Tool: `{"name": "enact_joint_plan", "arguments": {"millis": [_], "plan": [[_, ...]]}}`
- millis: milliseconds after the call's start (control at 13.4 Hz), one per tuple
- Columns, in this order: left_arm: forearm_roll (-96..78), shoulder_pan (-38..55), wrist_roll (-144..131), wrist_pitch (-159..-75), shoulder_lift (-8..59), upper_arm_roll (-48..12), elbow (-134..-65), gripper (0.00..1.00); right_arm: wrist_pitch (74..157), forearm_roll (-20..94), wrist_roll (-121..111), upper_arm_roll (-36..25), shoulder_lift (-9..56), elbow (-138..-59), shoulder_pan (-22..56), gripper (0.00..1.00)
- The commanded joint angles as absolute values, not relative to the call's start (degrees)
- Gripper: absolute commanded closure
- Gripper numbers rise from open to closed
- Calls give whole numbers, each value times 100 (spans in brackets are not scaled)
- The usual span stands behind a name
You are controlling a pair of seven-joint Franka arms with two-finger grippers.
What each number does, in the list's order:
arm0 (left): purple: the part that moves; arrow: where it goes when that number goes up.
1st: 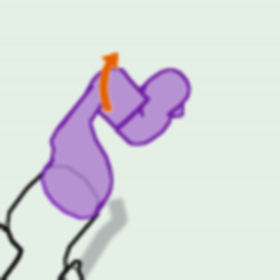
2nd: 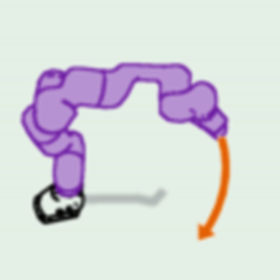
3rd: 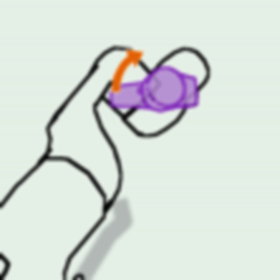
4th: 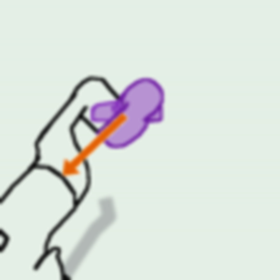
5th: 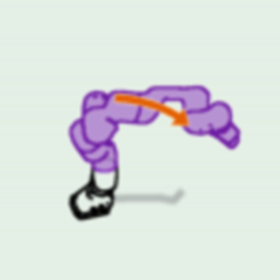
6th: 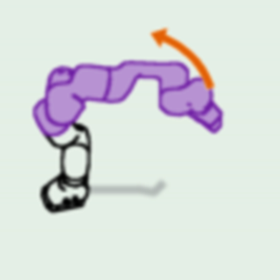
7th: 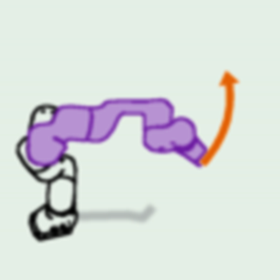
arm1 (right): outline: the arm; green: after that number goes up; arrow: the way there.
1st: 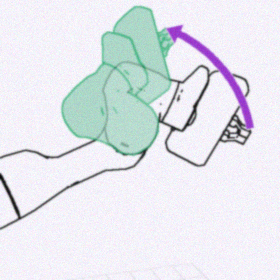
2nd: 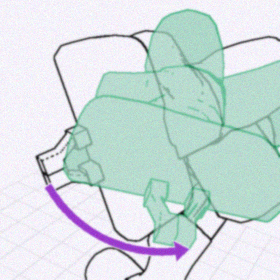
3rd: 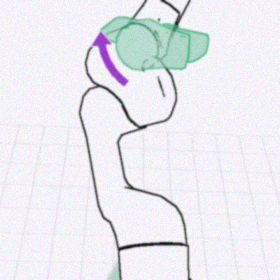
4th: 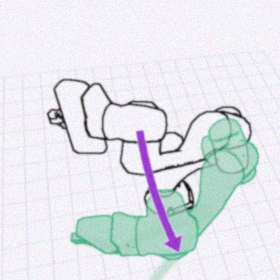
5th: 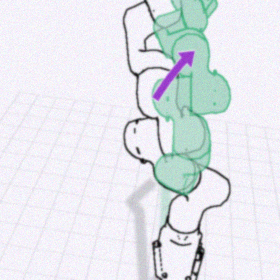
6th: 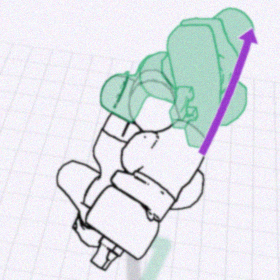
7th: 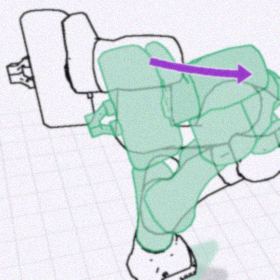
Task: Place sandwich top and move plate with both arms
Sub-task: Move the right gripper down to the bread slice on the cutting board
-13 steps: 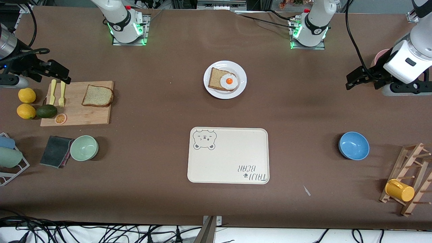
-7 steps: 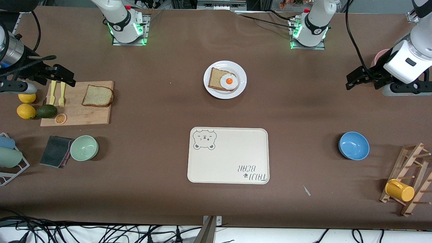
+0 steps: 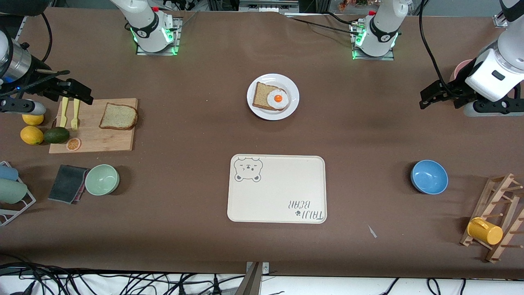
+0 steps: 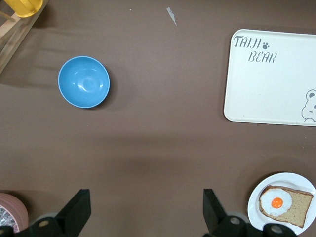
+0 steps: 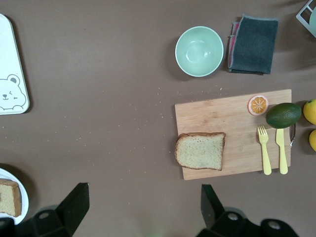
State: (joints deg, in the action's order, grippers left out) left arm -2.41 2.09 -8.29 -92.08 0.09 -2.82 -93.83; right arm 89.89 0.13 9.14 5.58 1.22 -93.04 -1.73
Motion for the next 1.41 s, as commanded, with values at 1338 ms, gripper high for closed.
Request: {"name": "enact_joint_plan", "arguments": {"millis": [1338], "plan": [[-35,202,-844,-9062,97,-299,-9193,0,11607,-1775,1387,677,263,-12530,615,0]]}}
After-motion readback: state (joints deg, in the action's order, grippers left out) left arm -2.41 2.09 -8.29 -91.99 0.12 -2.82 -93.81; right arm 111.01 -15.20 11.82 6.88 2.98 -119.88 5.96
